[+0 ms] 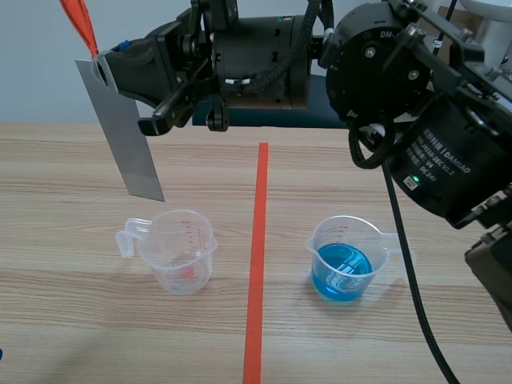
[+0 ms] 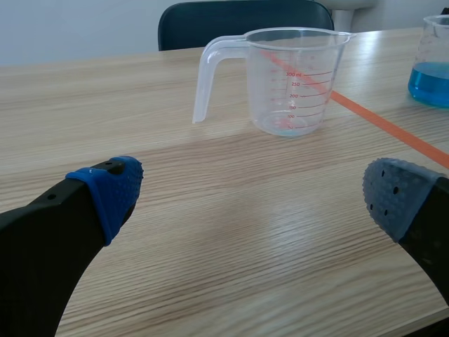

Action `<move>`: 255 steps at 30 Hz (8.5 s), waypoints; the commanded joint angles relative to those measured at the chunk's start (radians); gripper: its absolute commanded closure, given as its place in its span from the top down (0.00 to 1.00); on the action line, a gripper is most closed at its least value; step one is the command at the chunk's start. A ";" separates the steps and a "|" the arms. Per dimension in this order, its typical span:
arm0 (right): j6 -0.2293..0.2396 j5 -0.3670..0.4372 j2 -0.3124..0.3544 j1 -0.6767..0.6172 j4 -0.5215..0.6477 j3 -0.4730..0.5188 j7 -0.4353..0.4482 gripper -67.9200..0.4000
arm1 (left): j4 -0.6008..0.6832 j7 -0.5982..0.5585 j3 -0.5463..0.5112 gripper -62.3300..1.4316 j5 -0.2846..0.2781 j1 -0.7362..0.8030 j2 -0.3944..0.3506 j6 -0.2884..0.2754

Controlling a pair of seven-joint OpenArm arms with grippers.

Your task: Do the redox reaction experiment. put the plate into the left beaker

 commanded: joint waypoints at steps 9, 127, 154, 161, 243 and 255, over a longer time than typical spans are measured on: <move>0.008 0.011 -0.006 0.029 0.011 0.011 0.023 0.01 | 0.016 -0.046 0.002 1.00 -0.006 0.000 -0.003 -0.003; -0.043 -0.341 -0.053 -0.080 -0.309 -0.018 0.320 0.01 | 0.137 -0.045 0.002 1.00 -0.028 0.063 -0.101 -0.041; -0.057 -0.441 -0.117 -0.080 -0.423 -0.020 0.386 0.01 | 0.137 -0.044 0.002 1.00 -0.028 0.063 -0.101 -0.041; -0.056 -0.443 -0.117 -0.080 -0.423 -0.020 0.389 0.15 | 0.137 -0.044 0.002 1.00 -0.028 0.063 -0.101 -0.041; -0.122 -0.456 -0.119 -0.080 -0.423 -0.019 0.388 1.00 | 0.137 -0.044 0.002 1.00 -0.028 0.063 -0.101 -0.041; -0.125 -0.456 -0.114 -0.080 -0.423 -0.019 0.385 1.00 | 0.137 -0.044 0.002 1.00 -0.028 0.063 -0.101 -0.041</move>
